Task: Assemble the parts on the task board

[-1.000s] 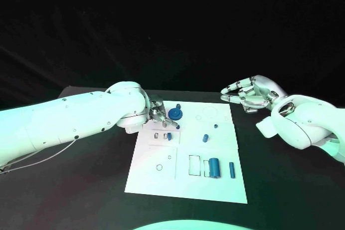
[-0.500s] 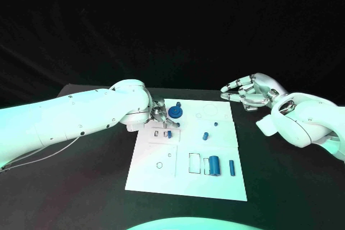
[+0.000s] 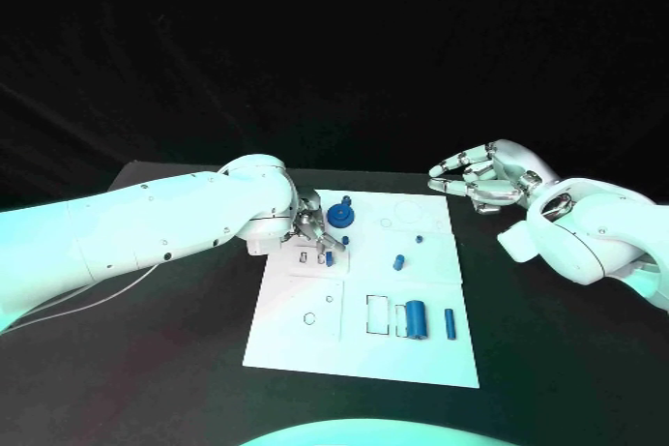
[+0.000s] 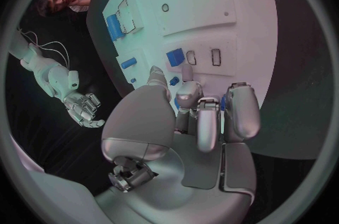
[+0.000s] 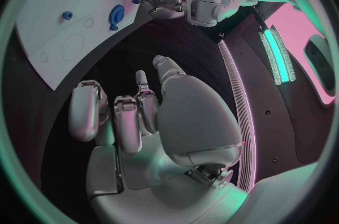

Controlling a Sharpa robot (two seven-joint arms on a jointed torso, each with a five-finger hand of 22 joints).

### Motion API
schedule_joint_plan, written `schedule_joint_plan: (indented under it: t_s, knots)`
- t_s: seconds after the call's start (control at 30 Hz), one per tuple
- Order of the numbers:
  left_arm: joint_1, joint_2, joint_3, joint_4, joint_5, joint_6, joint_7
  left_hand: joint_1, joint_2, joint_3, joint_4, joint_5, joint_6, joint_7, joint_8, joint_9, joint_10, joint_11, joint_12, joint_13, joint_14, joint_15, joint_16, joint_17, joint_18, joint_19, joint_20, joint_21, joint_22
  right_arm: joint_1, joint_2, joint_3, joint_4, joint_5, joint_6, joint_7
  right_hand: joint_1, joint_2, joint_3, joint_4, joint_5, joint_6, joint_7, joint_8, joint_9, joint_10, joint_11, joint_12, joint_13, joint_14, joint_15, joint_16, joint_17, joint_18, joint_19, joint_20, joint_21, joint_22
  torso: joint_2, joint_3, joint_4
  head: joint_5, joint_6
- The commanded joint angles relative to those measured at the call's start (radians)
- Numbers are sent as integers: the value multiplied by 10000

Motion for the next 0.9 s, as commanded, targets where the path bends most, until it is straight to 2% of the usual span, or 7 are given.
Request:
schedule_joint_plan:
  t_s: [0.03,0.23,0.37,0.5,0.53,0.7,0.9]
  knots:
    - [-16,21,-1,-54,122,298,-330,111,33,62,-8,-32,-76,-25,-48,19,-84,11,-47,0,1052,85,24,2633,-165,2,81,52,19,0,-4,1,24,-123,17,25,10,-10,-25,5,53,23,-9,-34,11,5,-45,-50,602,868,-57,-60,1876,76,-6,-30,-44,282,2,4,10,-30,-16]
    - [-43,29,-8,-113,129,301,-333,249,-23,315,9,-31,-88,-23,-54,93,-93,16,-37,34,1052,95,24,2633,-165,-12,94,74,49,-1,-12,1,22,-126,-8,17,25,5,-18,-1,80,22,-9,-37,12,-42,-48,-98,545,859,-59,-81,1838,90,-36,-31,-96,244,6,4,10,-20,-34]
    - [-64,52,-10,-128,157,337,-315,179,-331,1104,41,-29,-95,-24,-86,215,-95,27,-25,87,1052,94,24,2633,-165,-40,109,104,87,-1,0,1,12,-125,-25,30,42,11,-15,-11,100,-25,5,-67,3,-214,-40,-270,349,833,-55,-131,1746,117,-106,-30,-210,160,8,1,1,-22,-40]
    - [-90,76,-14,-152,198,328,-320,74,-490,1438,27,-24,-95,-13,-108,272,-94,18,-24,108,1052,99,24,2633,-166,-47,114,120,111,-2,13,1,-3,-110,-56,74,69,30,-8,-20,74,-113,36,-122,-8,-755,-14,-843,-286,755,-35,-278,1494,182,-290,-17,-509,-52,4,5,-1,-19,-50]
    - [-97,78,-15,-160,205,320,-322,-49,-625,1791,30,-31,-93,-17,-137,336,-93,21,-27,128,1052,102,24,2633,-164,-62,118,129,121,-3,19,1,-8,-98,-62,88,83,43,-1,-20,62,-145,48,-142,-9,-1051,-7,-1185,-660,717,-28,-347,1382,214,-385,-7,-663,-157,2,5,0,-24,-49]
    - [-113,78,-17,-167,261,315,-318,-80,-657,1910,28,-31,-90,-17,-147,359,-92,21,-28,135,1052,103,24,2633,-167,-60,119,138,138,-5,32,0,-20,-56,-98,137,144,58,63,-7,46,-208,62,-180,5,-2305,-3,-2850,-2443,406,-15,-916,488,423,-1001,11,-1641,-841,-3,10,12,-41,-45]
    - [-120,79,-19,-133,343,338,-305,-66,-685,2056,20,-31,-92,-18,-161,386,-101,20,-43,131,1052,102,24,2633,-165,-68,121,139,137,-7,56,0,-44,-30,-139,162,166,48,91,1,28,-223,64,-187,17,-2472,-4,-3217,-2871,333,-19,-1073,273,484,-1181,13,-1971,-1059,0,8,0,-37,-54]
